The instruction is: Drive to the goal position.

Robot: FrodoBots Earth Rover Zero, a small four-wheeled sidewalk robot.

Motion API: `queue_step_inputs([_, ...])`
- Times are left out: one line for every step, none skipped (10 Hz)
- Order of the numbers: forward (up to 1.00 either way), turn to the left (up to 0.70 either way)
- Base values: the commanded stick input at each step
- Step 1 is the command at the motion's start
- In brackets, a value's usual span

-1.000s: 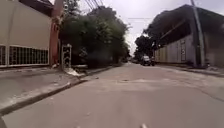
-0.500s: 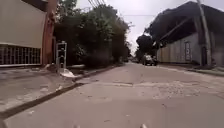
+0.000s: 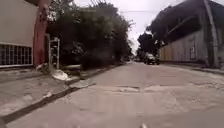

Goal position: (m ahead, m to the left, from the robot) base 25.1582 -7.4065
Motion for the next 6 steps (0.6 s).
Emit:
queue_step_inputs([1.00,0.00])
queue_step_inputs([1.00,0.00])
queue_step_inputs([1.00,-0.02])
queue_step_inputs([1.00,-0.03])
queue_step_inputs([1.00,-0.06])
queue_step_inputs([1.00,-0.11])
